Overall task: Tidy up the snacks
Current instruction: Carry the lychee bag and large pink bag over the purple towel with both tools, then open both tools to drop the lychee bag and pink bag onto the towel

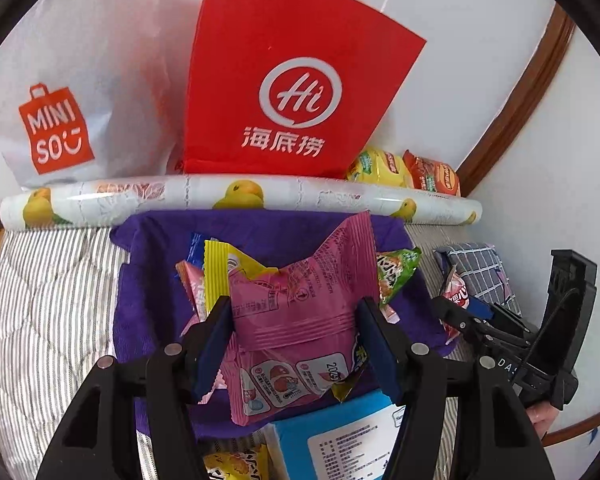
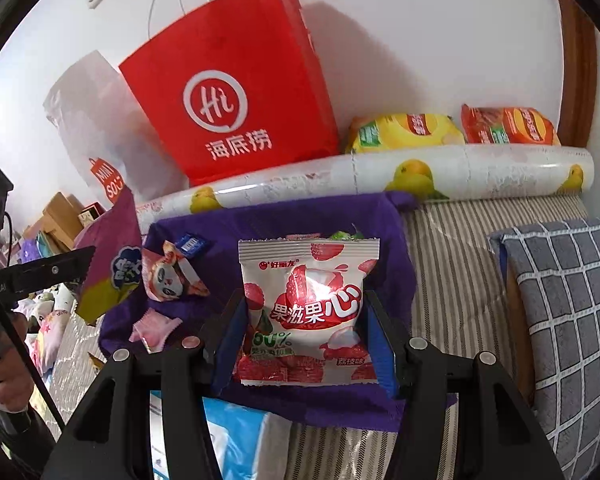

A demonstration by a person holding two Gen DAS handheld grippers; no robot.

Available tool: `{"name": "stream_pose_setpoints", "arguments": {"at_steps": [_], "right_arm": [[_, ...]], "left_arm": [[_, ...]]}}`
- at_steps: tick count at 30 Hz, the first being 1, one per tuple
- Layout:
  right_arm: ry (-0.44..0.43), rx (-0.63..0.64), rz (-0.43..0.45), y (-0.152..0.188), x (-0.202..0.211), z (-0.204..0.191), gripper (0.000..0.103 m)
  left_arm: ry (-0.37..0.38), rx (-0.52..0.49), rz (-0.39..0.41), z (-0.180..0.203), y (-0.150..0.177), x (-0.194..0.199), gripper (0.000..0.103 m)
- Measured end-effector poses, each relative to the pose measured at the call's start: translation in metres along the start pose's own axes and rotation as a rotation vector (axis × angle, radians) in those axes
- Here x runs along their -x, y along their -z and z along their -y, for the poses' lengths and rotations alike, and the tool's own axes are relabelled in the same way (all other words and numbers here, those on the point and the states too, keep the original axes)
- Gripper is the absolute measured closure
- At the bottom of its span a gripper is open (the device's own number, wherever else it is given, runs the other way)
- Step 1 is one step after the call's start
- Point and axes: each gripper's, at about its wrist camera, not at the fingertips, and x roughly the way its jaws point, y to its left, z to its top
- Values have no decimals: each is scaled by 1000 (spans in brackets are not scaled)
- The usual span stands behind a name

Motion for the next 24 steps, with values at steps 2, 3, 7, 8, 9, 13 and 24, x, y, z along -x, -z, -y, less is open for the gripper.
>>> {"name": "stream_pose_setpoints", "arguments": {"at_steps": [2, 3, 7, 8, 9, 13, 24], "right_arm": [[5, -19, -16, 5, -4, 4, 47], [3, -25, -20, 6, -5, 5, 47], [4, -16, -27, 9, -10, 3, 47], [9, -10, -29, 9, -12, 2, 47], [14, -4, -30, 9, -14, 2, 47], [40, -9, -45, 10, -23, 5, 47], [84, 11, -82, 14, -39, 5, 47]], "left_arm": [[0, 6, -11, -3, 2, -3, 42], [-2, 4, -13, -4, 3, -4, 42], [-3, 13, -18, -9, 6, -5, 42], [-4, 14, -17, -10, 6, -4, 42], [-8, 15, -16, -12, 6, -4, 42], [-28, 22, -10, -16, 6, -3, 42], [-53, 39, -24, -20, 5, -17, 42]]}}
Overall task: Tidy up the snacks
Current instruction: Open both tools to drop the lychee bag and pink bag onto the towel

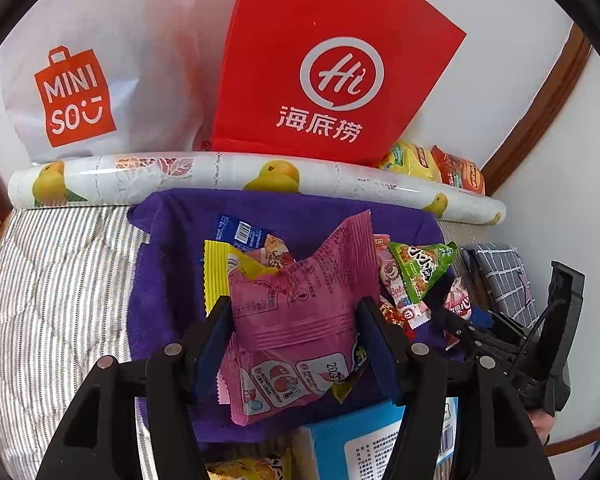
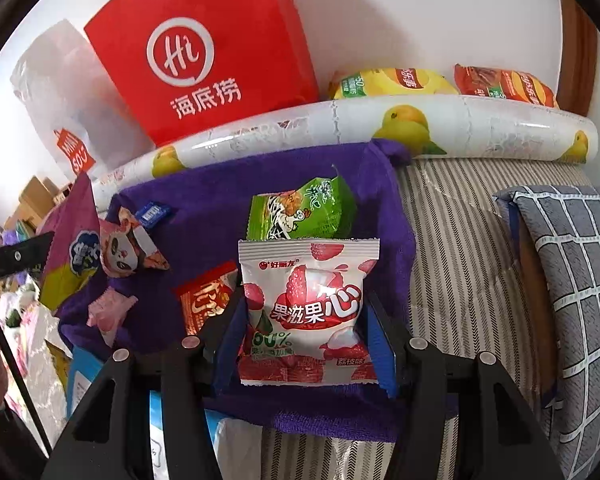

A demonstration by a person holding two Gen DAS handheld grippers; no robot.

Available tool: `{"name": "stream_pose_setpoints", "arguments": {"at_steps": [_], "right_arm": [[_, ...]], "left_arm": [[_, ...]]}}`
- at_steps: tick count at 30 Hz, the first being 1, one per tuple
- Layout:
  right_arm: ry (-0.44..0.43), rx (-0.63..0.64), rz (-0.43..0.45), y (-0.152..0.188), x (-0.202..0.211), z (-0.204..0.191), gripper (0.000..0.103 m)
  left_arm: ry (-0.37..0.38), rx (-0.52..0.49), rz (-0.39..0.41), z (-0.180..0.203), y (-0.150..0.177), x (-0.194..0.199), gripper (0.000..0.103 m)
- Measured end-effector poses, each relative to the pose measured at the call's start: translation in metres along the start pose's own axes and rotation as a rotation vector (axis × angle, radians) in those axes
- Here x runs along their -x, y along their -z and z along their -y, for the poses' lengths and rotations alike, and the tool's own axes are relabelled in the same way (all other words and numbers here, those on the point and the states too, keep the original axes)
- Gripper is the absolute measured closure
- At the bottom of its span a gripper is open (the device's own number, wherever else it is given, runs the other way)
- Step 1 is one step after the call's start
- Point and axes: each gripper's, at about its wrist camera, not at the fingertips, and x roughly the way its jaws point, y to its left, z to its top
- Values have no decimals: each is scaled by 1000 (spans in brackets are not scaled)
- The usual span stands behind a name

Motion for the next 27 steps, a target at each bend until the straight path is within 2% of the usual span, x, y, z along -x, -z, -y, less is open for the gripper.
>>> {"name": "stream_pose_setpoints", "arguments": {"at_steps": [4, 7, 14, 27], "right_arm": [[-5, -3, 1, 0, 1, 0, 46], [-6, -1, 23, -1, 8, 1, 41], [-5, 6, 87, -3, 30, 2, 40], [-32, 21, 108, -3, 40, 0, 40]], "left_arm": [[9, 1, -13, 6, 1, -8, 42], [6, -11, -29, 14, 2, -16, 42], [-14, -54, -58, 35, 7, -33, 42], [-2, -75, -114, 49, 7, -50, 40]]}}
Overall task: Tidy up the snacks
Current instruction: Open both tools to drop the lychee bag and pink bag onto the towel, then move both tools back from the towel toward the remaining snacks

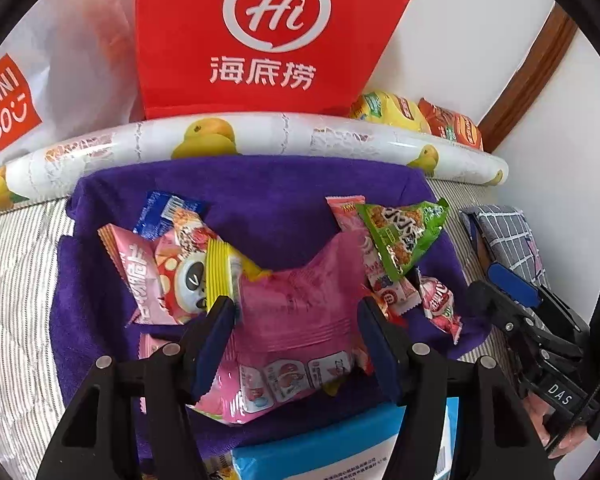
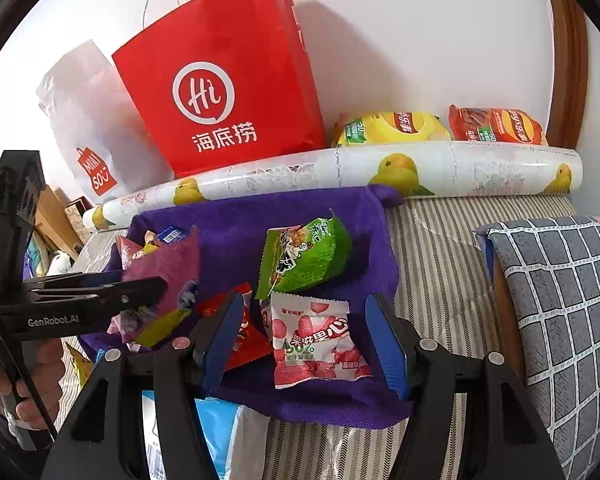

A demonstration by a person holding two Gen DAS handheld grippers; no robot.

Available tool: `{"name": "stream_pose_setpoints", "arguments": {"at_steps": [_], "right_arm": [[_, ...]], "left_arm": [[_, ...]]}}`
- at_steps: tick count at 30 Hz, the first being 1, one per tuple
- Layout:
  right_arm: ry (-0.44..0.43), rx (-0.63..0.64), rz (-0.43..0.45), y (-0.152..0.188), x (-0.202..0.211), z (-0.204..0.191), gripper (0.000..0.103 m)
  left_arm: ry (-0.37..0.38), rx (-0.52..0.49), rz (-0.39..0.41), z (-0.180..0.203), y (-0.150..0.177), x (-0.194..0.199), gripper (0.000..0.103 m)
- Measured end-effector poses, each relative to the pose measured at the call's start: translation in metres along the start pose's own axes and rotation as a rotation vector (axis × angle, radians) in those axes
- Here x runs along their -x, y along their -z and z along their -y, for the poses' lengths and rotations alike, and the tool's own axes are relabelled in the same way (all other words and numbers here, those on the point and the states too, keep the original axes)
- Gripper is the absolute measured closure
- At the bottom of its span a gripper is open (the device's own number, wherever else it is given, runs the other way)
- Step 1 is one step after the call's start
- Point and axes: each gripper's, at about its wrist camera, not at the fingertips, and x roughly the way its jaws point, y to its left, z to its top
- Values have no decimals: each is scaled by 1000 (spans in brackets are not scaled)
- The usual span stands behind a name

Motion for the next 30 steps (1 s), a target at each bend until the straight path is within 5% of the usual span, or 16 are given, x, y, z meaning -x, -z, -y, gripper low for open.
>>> {"name": "stream_pose_setpoints", "arguments": {"at_steps": [10, 21, 30], "right_arm": [[-16, 47, 3, 5, 18, -22, 40], [-54, 116, -5, 43, 71, -90, 40], [-115, 76, -31, 81, 98, -121, 40]], "left_arm": [[-6, 17, 66, -10, 13, 53, 37], [-85, 63, 111, -51, 66, 110, 36], [-74, 89, 82, -75, 111, 122, 33]]}}
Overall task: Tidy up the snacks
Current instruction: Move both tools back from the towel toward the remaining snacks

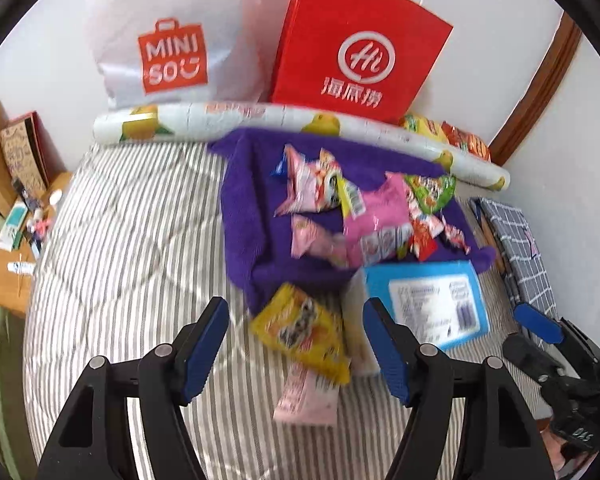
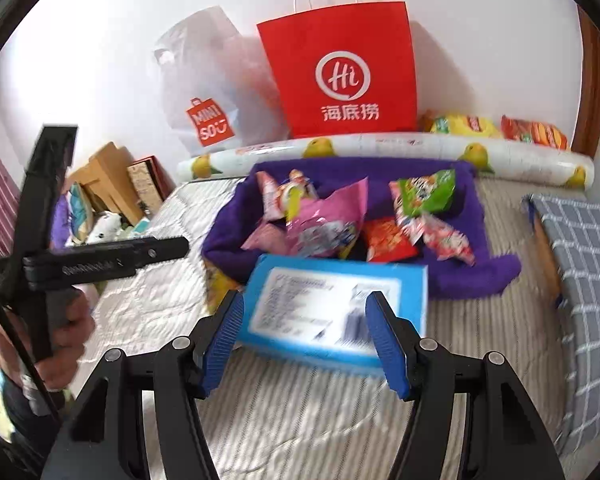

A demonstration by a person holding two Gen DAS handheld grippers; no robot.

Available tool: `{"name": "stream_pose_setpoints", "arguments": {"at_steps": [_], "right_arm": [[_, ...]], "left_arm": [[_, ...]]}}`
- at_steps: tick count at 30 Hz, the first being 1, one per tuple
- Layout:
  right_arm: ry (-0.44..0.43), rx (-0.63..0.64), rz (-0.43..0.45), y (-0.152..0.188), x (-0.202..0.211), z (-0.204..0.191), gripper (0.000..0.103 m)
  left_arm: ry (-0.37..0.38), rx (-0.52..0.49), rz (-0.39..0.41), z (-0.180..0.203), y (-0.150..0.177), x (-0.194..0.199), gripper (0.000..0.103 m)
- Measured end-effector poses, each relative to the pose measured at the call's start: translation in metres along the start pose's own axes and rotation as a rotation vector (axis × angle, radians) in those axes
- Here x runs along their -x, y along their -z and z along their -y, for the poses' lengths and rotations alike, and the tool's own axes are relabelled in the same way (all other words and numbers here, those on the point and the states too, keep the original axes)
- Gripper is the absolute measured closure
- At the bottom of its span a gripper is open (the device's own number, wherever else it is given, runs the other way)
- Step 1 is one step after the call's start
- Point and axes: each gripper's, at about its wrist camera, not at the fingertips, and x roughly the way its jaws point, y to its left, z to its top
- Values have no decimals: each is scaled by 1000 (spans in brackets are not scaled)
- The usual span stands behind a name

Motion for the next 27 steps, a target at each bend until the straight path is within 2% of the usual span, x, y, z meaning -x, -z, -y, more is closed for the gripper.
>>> {"name": "stream_pose_setpoints", "arguments": {"at_steps": [2, 7, 16, 27], "right_arm": [[2, -16, 2, 7, 6, -3, 40], [33, -33, -2, 22, 14, 0, 40], [85, -95, -40, 44, 14, 21, 40], [73, -103, -69, 51, 1, 21, 40]], "left_arm": [[26, 0, -21, -2, 6, -6, 32], [31, 2, -48, -4, 15, -23, 28], [76, 5, -92, -8, 10, -55, 28], [111, -22, -111, 0, 8, -77, 28]]}}
